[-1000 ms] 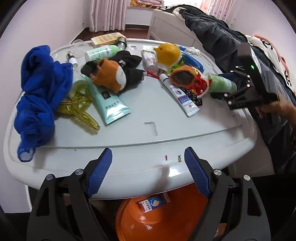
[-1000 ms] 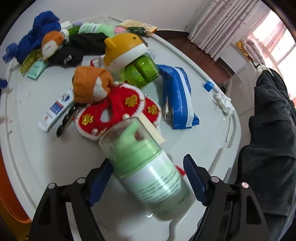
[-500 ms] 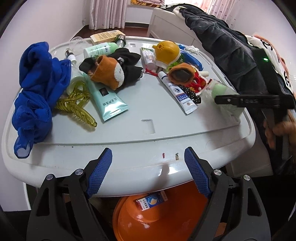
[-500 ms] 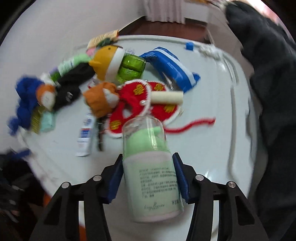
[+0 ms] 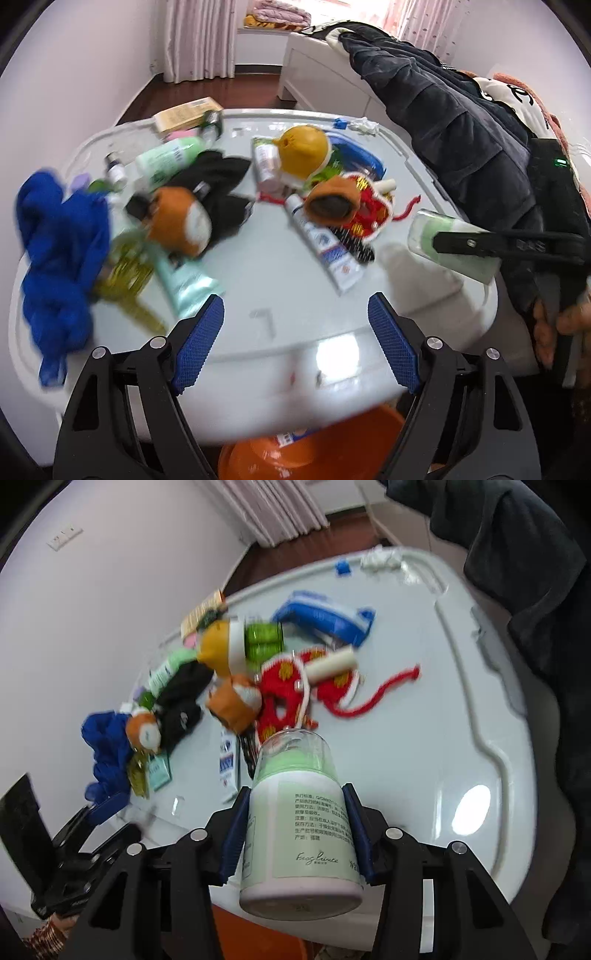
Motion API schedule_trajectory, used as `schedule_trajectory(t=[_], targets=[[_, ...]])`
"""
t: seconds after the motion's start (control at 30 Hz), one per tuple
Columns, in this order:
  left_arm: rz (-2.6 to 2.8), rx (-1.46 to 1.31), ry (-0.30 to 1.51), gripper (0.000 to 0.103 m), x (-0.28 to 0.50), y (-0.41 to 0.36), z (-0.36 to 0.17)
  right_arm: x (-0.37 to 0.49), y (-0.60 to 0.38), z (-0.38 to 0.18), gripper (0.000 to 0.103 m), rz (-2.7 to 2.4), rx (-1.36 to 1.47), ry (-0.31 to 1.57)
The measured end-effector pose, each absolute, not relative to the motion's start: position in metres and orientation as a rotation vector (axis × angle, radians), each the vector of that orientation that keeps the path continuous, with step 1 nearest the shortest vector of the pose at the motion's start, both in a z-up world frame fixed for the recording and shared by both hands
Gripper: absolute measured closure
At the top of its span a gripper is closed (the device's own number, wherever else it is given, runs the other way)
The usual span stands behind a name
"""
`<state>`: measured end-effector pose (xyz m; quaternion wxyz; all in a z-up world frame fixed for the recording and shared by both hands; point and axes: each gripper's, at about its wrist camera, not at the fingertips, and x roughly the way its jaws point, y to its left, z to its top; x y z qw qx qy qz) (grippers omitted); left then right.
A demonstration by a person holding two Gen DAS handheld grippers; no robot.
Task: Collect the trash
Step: 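Grasp the orange knit plush with the left tool while the right tool holds the bottle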
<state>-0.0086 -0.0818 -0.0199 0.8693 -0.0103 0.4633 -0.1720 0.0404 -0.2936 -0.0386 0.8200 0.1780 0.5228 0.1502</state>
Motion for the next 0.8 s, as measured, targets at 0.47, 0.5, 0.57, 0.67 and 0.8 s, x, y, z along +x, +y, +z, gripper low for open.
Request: schedule_trajectory(t=[0.47, 0.5, 0.57, 0.67, 0.8], targets=[[-0.399, 0.108, 0.920, 0.047, 0.090, -0.153, -0.058, 0.036, -0.320, -0.018, 0.054, 0.279, 0.327, 1.040], [-0.404, 0.102, 0.927, 0.058, 0.092, -0.154, -0.060, 0.036, -0.320, -0.018, 0.054, 0.280, 0.323, 1.040], [-0.388, 0.085, 0.907, 0.069, 0.094, -0.152, -0.061, 0.036, -0.317, -0.018, 0.054, 0.282, 0.310, 1.040], [-0.378, 0.077, 0.892, 0.078, 0.089, -0.149, -0.056, 0.036, -0.313, -0.017, 0.054, 0.283, 0.284, 1.035], [-0.372, 0.070, 0.868, 0.079, 0.076, -0.139, -0.041, 0.034, -0.311, -0.015, 0.054, 0.284, 0.279, 1.029]])
